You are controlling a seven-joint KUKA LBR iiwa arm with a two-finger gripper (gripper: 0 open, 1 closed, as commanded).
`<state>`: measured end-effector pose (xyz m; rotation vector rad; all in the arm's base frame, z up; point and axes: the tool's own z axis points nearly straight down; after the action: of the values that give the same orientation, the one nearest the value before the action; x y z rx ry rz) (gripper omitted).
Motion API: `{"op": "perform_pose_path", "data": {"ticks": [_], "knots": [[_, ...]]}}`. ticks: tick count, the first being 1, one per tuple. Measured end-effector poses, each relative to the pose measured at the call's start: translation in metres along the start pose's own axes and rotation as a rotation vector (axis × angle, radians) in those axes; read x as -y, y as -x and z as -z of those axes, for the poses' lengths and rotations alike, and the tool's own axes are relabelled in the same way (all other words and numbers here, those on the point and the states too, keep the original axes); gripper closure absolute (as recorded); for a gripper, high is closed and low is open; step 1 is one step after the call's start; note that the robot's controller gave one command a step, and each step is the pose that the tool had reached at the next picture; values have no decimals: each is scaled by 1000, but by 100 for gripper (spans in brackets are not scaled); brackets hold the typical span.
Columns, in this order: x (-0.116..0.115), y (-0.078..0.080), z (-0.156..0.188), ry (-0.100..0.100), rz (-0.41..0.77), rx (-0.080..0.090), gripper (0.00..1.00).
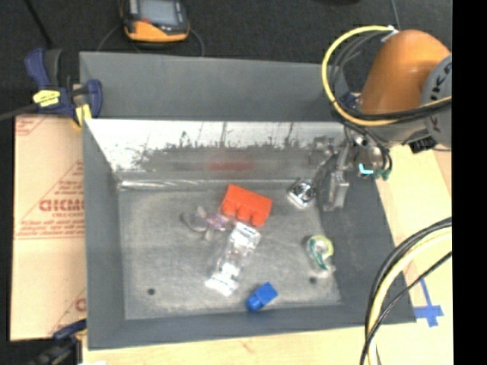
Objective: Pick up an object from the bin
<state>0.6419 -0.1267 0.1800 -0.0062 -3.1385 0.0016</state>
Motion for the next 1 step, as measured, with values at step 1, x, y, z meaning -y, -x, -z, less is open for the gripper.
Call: {"op": "perform_pose_path", "data": {"ticks": [1], "knots": [[-131, -13, -107, 2, -199, 6, 0]]}}
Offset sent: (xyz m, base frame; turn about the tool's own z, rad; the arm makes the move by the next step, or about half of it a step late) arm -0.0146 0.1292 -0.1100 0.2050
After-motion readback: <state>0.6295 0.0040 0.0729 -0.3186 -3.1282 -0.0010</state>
